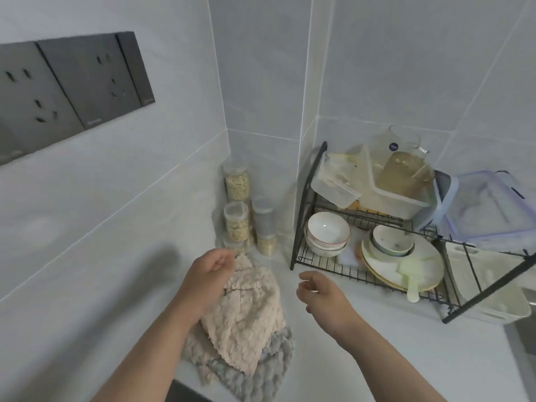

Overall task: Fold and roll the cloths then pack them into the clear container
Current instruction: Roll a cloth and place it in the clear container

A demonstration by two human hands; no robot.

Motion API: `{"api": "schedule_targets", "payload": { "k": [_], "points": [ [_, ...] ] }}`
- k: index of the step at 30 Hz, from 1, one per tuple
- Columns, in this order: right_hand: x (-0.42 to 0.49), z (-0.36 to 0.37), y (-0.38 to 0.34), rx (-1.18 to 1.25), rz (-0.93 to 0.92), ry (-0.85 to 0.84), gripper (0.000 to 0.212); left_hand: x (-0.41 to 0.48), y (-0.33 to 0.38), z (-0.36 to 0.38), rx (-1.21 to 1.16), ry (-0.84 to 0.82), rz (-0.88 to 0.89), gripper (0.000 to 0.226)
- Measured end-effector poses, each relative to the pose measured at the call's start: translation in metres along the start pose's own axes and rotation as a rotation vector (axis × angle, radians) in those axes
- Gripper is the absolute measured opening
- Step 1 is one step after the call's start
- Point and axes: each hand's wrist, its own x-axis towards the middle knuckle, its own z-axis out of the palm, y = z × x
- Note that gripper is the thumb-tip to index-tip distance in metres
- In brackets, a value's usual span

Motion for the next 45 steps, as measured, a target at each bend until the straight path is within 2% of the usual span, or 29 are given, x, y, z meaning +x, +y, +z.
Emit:
{"api": "schedule_targets", "payload": {
  "k": [6,11,15,18,22,24,25,27,29,33,37,42,45],
  "points": [
    [0.055,0.039,0.009,-0.063,0.103,0.069,0.035,0.083,-0.052,0.006,0.215,-0.167,0.021,0.019],
    [0.093,0.055,0.033,-0.205,0.111,0.079,0.037,0.123,-0.089,0.029,0.512,-0.278,0.183,0.030],
    [0.117,0.064,0.056,-0.211,0.072,0.061,0.035,0.148,-0.107,0.058,0.713,-0.420,0.327,0.043],
    [0.128,0.072,0.074,-0.225,-0.016,0.027,0.029,0.166,-0.122,0.079,0.829,-0.542,0.302,0.050],
    [0.133,0.081,0.098,-0.238,-0.056,0.048,0.028,0.172,-0.126,0.083,1.013,-0.538,0.305,0.056],
    [0.132,0.081,0.106,-0.190,-0.037,0.093,0.035,0.171,-0.125,0.082,1.109,-0.490,0.305,0.050],
    [0.132,0.080,0.108,-0.139,-0.012,0.103,0.040,0.173,-0.125,0.083,1.100,-0.479,0.319,0.040],
    [0.130,0.078,0.109,-0.048,0.049,0.106,0.037,0.173,-0.126,0.086,1.049,-0.496,0.333,0.022],
    [0.127,0.075,0.112,-0.040,0.051,0.093,0.030,0.174,-0.127,0.088,0.994,-0.496,0.327,0.022],
    [0.115,0.080,0.118,-0.018,-0.058,0.105,0.012,0.159,-0.123,0.084,0.719,-0.307,0.478,0.004],
    [0.091,0.088,0.123,0.057,-0.197,0.123,0.018,0.129,-0.100,0.072,0.455,-0.146,0.612,0.012],
    [0.051,0.099,0.121,0.046,-0.368,0.292,0.019,0.082,-0.062,0.049,-0.048,-0.018,0.581,0.022],
    [0.028,0.106,0.112,0.038,-0.442,0.267,0.011,0.056,-0.041,0.031,-0.136,0.009,0.627,0.019]
  ]
}}
